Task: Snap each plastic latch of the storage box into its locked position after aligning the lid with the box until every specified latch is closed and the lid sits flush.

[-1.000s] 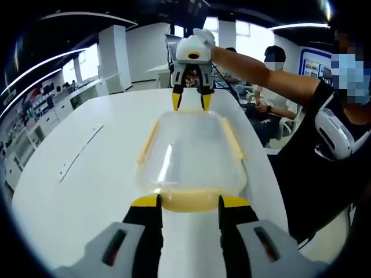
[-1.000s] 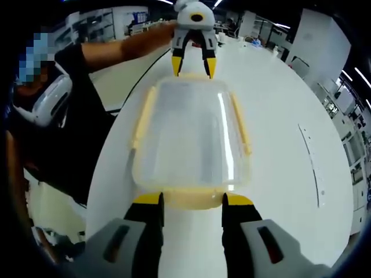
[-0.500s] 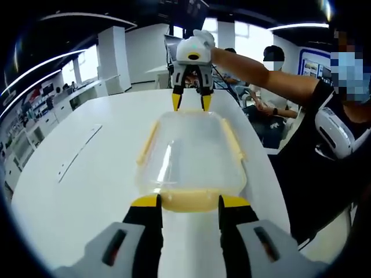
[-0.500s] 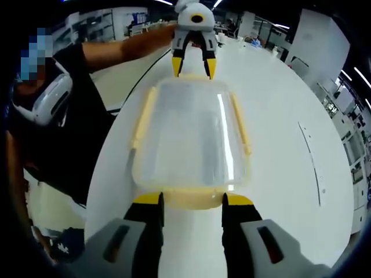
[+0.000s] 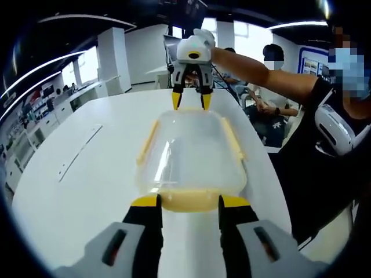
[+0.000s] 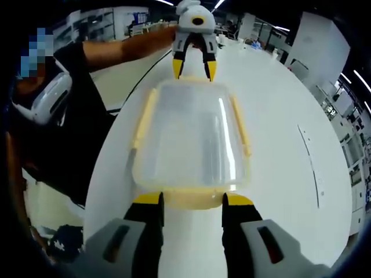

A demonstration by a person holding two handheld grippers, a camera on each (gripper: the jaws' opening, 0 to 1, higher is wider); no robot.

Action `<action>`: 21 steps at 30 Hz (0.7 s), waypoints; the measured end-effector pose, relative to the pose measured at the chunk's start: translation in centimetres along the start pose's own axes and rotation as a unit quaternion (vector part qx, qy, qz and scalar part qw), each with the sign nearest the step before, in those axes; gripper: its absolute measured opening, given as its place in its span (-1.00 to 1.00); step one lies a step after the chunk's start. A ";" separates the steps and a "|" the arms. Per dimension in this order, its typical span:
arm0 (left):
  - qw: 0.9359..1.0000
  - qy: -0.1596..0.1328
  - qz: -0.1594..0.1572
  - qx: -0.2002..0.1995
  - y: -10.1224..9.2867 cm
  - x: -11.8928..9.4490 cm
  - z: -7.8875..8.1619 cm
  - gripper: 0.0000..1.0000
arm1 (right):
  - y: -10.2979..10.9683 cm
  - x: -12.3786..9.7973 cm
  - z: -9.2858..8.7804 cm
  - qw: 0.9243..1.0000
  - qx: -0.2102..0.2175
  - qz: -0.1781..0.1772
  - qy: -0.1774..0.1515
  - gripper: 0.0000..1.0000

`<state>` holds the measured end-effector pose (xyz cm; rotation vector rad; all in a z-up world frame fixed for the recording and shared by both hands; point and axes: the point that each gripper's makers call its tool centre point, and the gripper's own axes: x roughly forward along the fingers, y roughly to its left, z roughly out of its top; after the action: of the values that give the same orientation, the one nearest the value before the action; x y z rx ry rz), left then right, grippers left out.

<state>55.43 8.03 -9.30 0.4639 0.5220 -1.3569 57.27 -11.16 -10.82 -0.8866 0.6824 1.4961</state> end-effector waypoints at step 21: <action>1.000 -0.030 -0.005 -0.007 0.2 0.5 -0.2 -0.28 | 0.0 0.3 -0.3 1.000 0.005 -0.006 -0.004 -0.27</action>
<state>55.66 7.80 -9.80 0.4077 0.4857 -1.3723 57.32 -11.27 -11.24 -0.8744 0.6777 1.4844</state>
